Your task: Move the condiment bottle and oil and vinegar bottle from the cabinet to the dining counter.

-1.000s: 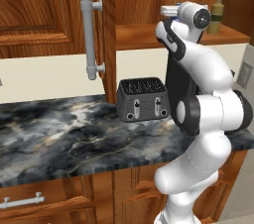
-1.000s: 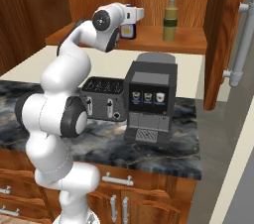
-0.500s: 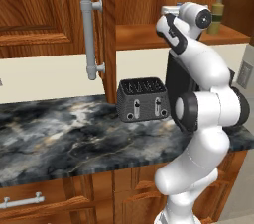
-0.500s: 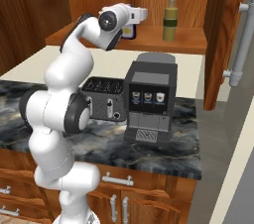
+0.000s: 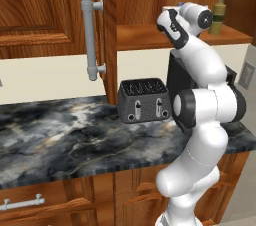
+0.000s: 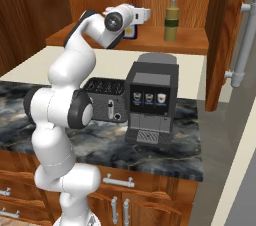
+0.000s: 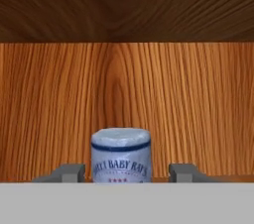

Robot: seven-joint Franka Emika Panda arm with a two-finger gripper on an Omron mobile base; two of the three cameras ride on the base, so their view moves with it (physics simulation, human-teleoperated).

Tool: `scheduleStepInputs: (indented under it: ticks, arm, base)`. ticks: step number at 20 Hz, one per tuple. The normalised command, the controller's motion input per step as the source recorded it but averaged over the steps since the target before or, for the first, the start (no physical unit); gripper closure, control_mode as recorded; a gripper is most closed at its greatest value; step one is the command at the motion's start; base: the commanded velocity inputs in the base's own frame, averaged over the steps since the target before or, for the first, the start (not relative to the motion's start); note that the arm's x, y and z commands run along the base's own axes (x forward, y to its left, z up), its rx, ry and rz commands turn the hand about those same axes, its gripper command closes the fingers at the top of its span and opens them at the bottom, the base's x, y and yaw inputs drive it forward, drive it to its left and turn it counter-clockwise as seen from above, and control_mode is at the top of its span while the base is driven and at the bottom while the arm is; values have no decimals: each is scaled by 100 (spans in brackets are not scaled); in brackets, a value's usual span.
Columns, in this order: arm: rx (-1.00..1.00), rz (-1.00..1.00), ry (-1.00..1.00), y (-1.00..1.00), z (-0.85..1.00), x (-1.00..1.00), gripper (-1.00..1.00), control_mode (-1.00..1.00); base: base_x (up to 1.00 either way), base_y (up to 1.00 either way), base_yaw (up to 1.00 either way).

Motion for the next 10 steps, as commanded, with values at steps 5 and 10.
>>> scheduleStepInputs:
  ticks: [5,10]
  arm:
    - [0,0,0,0,0,1,100,-100]
    - [0,0,0,0,0,0,100,-100]
  base:
    - [0,0,0]
    - [0,0,0]
